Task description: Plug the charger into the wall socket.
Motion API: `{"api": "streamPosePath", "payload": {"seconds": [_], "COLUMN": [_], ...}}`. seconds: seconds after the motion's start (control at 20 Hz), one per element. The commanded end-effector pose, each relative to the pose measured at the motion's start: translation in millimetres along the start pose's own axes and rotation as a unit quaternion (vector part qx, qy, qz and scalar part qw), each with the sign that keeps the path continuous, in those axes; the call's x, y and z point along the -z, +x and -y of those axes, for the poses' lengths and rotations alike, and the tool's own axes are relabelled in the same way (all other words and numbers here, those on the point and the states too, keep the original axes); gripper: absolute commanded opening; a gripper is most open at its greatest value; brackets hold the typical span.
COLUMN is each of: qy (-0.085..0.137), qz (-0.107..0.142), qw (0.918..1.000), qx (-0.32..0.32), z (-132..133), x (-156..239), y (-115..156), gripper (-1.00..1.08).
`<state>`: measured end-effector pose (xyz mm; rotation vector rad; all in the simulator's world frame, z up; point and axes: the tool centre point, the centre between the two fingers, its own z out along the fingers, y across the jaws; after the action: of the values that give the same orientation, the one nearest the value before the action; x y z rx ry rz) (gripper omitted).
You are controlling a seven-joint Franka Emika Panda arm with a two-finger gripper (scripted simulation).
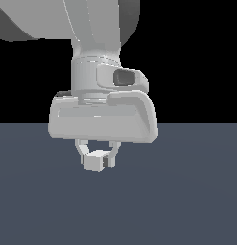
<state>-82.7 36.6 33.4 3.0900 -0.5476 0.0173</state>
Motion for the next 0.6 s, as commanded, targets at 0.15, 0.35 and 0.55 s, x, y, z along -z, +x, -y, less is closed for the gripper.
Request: {"api": "streamPosePath", "payload": {"seconds": [0.15, 0.35, 0.55], "qy": [0.000, 0.001, 0.001], "qz": [0.000, 0.000, 0.000], "qw": [0.9992, 0.9972, 0.9948], "qx": [0.041, 0.075, 0.101], "z": [16.9, 33.5, 47.8], "x": [20.7, 37.2, 49.7], "y": [29.8, 53.4, 70.9], "gripper": [-1.00, -1.00, -1.00]}}
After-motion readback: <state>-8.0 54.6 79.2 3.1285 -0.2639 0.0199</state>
